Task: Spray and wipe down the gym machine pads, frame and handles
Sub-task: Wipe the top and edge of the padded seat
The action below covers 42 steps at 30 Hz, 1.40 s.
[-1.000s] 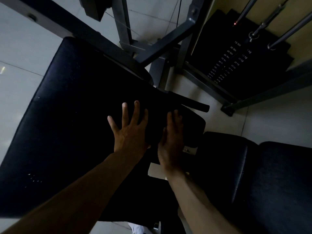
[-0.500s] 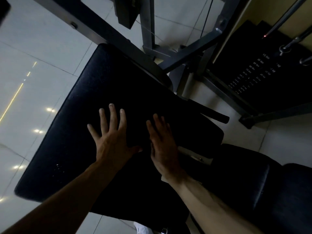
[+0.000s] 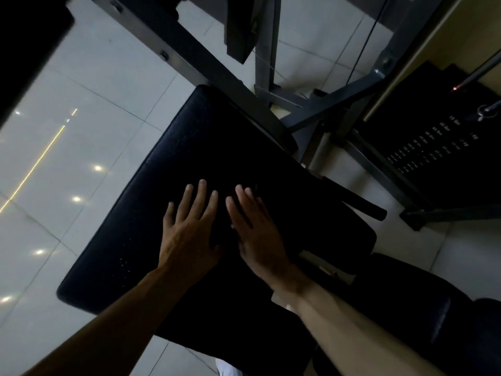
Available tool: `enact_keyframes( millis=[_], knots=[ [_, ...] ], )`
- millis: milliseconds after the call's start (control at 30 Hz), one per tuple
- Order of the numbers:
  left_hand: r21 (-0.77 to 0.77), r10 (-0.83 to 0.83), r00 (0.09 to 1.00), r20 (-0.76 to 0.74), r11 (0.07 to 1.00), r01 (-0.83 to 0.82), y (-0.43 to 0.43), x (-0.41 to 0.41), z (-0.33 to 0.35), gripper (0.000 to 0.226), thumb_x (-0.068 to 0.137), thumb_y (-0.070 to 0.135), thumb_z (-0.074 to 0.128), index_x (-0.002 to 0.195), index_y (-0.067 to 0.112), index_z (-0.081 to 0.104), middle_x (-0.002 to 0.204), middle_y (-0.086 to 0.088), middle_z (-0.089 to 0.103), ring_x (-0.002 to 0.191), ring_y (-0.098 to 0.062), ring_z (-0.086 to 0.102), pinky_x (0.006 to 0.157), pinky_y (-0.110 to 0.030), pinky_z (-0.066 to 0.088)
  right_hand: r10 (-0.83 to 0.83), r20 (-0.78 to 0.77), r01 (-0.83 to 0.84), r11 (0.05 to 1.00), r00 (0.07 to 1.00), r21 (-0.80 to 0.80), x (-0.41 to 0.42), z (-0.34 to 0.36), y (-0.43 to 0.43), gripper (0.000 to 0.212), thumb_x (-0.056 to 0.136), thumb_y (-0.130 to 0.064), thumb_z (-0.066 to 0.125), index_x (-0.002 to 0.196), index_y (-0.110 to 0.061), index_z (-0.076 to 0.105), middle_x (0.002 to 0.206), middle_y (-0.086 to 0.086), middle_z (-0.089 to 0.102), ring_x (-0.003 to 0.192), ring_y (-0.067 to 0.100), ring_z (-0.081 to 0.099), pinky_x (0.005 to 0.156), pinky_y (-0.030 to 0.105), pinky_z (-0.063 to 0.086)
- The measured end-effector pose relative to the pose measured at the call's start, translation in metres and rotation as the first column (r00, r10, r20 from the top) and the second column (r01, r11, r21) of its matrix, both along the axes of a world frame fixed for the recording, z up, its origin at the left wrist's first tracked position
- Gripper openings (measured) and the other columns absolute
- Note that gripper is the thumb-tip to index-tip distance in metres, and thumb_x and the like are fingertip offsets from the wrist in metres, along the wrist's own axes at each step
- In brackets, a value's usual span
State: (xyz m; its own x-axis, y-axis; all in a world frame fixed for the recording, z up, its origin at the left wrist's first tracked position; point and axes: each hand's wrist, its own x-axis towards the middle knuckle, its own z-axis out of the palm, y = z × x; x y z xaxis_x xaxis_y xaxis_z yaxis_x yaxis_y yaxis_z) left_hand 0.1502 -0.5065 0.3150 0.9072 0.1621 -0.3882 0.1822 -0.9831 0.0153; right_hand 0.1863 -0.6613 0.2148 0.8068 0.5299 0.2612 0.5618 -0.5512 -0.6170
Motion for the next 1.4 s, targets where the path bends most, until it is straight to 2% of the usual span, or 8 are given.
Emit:
enact_keyframes(
  millis=[100,300,533,733,1033,1100,1233,1400],
  knots=[
    [0.044,0.13,0.991,-0.025,0.991,-0.129,0.025,-0.008,0.013,0.135,0.07,0.06,0.084,0.164,0.023,-0.005,0.166,-0.008,-0.032,0.154,-0.032,-0.026,0.125,-0.059,-0.002,-0.006,0.017,0.007,0.999,1.0,-0.04,0.047,-0.006,-0.026,0.064,0.096,-0.001,0.053,0.157,-0.016,0.043,0.168,0.014,0.029,0.157,0.034,0.021,0.124,0.054,0.028],
    [-0.022,0.449,0.882,-0.146,0.89,-0.456,0.056,-0.005,0.022,0.158,0.059,0.063,0.09,0.157,0.027,-0.028,0.157,0.003,-0.048,0.145,-0.027,-0.042,0.118,-0.067,-0.01,-0.364,-0.251,0.383,0.923,0.897,0.03,0.071,0.016,0.02,0.055,0.107,-0.015,0.046,0.161,-0.015,0.035,0.17,0.011,0.024,0.158,0.03,0.018,0.126,0.052,0.023],
    [-0.027,0.506,0.847,-0.166,0.856,-0.516,0.05,-0.001,0.019,0.157,0.06,0.06,0.091,0.156,0.028,-0.03,0.153,0.005,-0.052,0.145,-0.026,-0.043,0.12,-0.068,-0.007,0.194,0.1,-0.192,0.981,0.976,-0.025,0.037,0.005,0.042,0.072,0.088,0.004,0.06,0.157,-0.007,0.041,0.168,0.015,0.029,0.157,0.034,0.022,0.128,0.049,0.019],
    [-0.049,0.503,0.847,-0.174,0.854,-0.518,0.053,-0.003,0.019,0.157,0.061,0.057,0.091,0.155,0.029,-0.032,0.153,0.006,-0.053,0.145,-0.025,-0.043,0.12,-0.067,-0.008,-0.419,-0.19,0.428,0.904,0.888,0.006,0.139,0.032,0.066,0.06,0.1,0.0,0.054,0.157,-0.006,0.036,0.168,0.013,0.028,0.156,0.033,0.023,0.129,0.046,0.018],
    [0.017,0.515,0.847,-0.132,0.856,-0.517,0.051,-0.005,0.015,0.151,0.066,0.066,0.084,0.153,0.031,-0.034,0.153,0.005,-0.052,0.146,-0.025,-0.04,0.123,-0.062,-0.005,0.3,0.156,-0.305,0.952,0.941,0.008,0.048,0.029,0.093,0.057,0.094,0.0,0.047,0.15,-0.009,0.053,0.162,0.011,0.042,0.151,0.031,0.037,0.124,0.046,0.029],
    [0.031,0.513,0.848,-0.133,0.858,-0.513,0.052,-0.004,0.015,0.155,0.062,0.066,0.086,0.153,0.029,-0.035,0.154,0.004,-0.052,0.147,-0.026,-0.04,0.123,-0.061,-0.005,0.196,0.206,-0.202,0.979,0.959,0.011,0.095,0.029,0.093,0.058,0.092,0.001,0.043,0.148,-0.007,0.055,0.159,0.013,0.046,0.148,0.035,0.041,0.123,0.05,0.032],
    [0.02,0.511,0.85,-0.128,0.858,-0.513,0.052,-0.004,0.014,0.154,0.065,0.061,0.087,0.152,0.029,-0.036,0.154,0.005,-0.052,0.146,-0.026,-0.041,0.124,-0.063,-0.004,-0.24,-0.111,0.249,0.965,0.965,0.079,0.165,0.054,0.117,0.057,0.1,-0.001,0.054,0.155,-0.01,0.043,0.166,0.009,0.033,0.155,0.03,0.027,0.129,0.044,0.017],
    [0.038,0.504,0.856,-0.117,0.863,-0.504,0.053,-0.007,0.016,0.155,0.062,0.072,0.082,0.154,0.026,-0.034,0.155,0.003,-0.049,0.147,-0.024,-0.039,0.125,-0.06,-0.002,0.159,0.104,-0.164,0.986,0.982,0.041,0.068,0.064,0.156,0.049,0.1,-0.017,0.055,0.148,-0.006,0.053,0.157,0.013,0.048,0.149,0.037,0.039,0.123,0.05,0.031]
  ],
)
